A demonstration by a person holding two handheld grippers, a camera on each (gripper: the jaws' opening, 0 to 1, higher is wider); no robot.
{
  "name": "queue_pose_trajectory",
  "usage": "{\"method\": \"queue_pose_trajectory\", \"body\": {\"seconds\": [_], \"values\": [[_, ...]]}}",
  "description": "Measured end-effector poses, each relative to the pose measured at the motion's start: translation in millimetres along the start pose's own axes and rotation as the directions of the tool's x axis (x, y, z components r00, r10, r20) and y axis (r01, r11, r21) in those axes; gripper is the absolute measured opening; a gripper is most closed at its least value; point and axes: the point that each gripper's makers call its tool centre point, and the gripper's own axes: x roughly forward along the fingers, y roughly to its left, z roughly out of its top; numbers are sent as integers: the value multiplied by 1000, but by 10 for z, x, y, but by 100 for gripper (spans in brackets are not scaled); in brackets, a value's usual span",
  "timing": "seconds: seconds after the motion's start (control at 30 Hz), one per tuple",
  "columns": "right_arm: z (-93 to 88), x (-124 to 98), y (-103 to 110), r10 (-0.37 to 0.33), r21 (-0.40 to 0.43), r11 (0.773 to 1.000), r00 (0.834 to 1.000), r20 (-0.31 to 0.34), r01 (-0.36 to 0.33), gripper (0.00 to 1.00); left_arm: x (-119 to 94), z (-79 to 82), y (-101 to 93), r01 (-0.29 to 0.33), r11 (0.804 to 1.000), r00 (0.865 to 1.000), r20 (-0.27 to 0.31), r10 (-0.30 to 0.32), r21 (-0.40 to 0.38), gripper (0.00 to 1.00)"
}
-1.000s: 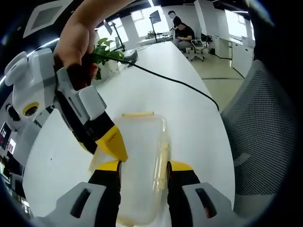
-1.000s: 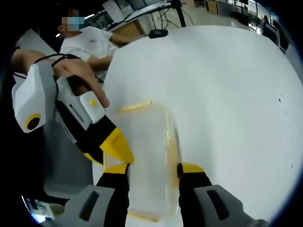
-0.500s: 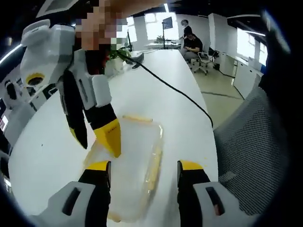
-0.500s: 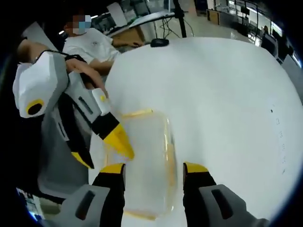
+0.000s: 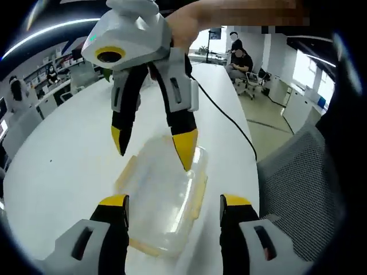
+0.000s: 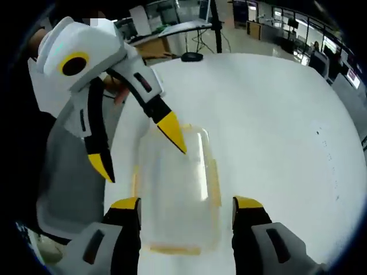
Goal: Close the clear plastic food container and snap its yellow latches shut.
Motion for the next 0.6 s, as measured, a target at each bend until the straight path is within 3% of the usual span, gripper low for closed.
{"method": "queue_pose_trajectory", "body": {"seconds": [0.2, 0.4, 0.5, 0.6], "values": [[-73, -25, 80, -36, -33, 999, 999, -14, 35, 69, -9, -74, 34, 51, 998, 996, -74, -47, 46, 65], [-137, 1, 146, -63, -48, 997, 998, -15, 63, 72, -36, -102, 97, 64, 997, 994, -90, -60, 45, 65], [-198, 18, 151, -88, -63, 994, 995, -39, 85, 73, -46, -220, 146, 76, 988, 986, -159, -54, 132, 64], [-234, 40, 180, -98, -78, 993, 993, -58, 94, 74, -40, -235, 148, 91, 988, 984, -165, -69, 128, 64]]}}
